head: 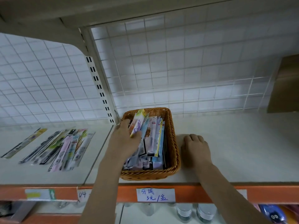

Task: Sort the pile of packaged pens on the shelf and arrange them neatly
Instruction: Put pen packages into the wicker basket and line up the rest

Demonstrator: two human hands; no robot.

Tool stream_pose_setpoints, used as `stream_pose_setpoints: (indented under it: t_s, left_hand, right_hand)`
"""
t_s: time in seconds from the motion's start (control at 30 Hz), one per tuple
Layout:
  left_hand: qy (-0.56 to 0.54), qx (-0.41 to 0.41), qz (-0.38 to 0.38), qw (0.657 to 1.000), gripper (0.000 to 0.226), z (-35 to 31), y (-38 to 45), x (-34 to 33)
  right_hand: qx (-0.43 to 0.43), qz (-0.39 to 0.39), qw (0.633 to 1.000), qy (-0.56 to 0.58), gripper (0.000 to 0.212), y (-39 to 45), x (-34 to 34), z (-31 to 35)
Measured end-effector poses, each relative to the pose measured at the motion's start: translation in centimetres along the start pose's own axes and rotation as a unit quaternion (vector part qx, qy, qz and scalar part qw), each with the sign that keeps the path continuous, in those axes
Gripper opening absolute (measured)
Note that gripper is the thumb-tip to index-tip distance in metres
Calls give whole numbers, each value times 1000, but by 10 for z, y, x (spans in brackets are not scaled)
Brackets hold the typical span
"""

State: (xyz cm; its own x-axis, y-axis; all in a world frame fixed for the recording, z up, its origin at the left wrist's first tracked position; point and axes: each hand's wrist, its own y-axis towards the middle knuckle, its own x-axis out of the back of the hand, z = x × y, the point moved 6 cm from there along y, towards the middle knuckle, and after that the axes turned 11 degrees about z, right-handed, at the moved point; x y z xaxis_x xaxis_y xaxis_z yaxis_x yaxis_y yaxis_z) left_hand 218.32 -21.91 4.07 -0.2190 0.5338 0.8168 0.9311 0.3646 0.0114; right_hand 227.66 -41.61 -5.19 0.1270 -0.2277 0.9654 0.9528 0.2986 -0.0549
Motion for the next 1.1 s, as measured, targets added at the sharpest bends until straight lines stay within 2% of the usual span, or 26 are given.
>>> stream_pose_setpoints:
  t_s: [0.17,0.27,0.4,0.5,0.7,0.8,0.93,1.1]
  left_hand:
    - [113,7,45,993,48,-3,1,-14]
    - [108,7,53,993,54,-4,-2,-11]
    - [67,-35,-12,997,50,-7,-12,9]
    - [37,-56,-49,996,50,0,-21,24]
    - [-78,-73,-122,987,23,17,-43,40]
    - [-68,-84,-159,981,14,37,-48,47]
    - [-45,-58,-197,978,17,78,-46,69]
    - [-44,-41,-182,981,16,147,-35,101]
  right_hand:
    - [1,5,1000,0,38,-2,1,0]
    - [8,9,1000,-2,39,-3,2,1]
    - [20,-7,1000,11,38,-7,13,1]
    - [35,-46,996,67,35,-9,36,7]
    - [94,-137,978,123,29,-28,83,49]
    - [135,-159,969,133,24,-44,84,82]
    - [156,-185,961,136,25,-55,80,118]
    - [158,-189,963,109,30,-61,70,184]
